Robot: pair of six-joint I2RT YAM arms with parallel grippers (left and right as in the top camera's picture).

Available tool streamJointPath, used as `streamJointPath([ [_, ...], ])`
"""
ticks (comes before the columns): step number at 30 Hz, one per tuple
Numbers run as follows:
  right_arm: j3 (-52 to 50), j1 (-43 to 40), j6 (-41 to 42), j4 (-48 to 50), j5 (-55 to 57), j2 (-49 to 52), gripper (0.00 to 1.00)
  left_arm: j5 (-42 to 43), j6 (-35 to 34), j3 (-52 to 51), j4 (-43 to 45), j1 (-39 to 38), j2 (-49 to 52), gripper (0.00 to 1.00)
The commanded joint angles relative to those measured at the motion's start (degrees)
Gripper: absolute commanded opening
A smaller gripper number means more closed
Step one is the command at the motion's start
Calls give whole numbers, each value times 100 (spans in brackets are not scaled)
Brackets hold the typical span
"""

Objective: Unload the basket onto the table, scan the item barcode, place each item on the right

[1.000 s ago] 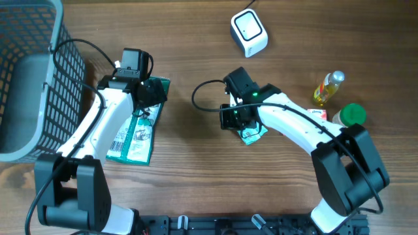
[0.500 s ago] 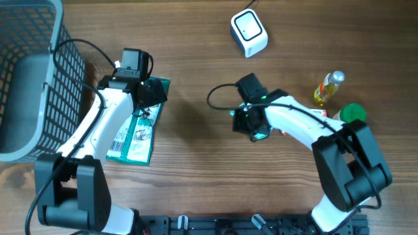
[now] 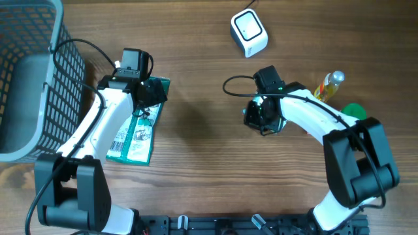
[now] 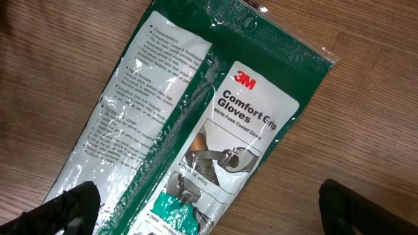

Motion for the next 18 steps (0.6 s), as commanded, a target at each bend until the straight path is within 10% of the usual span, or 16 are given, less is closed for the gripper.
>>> streamJointPath([
  [1,170,223,-133,262,-942,-431,16,-74,28,44,17,22,-37,100],
  [12,157,1008,350,562,-238,-299,46,-79,66,44,468,22,-37,97],
  [13,157,1043,358,601,-210,-275,46,-74,188,44,483,28,-35,85],
  [15,144,1104,358,713,-188,-251,47,-208,328,35,474,50,28,12],
  [18,68,1130,358,872,-181,-251,49,-509,284,35,514,138,205,4],
])
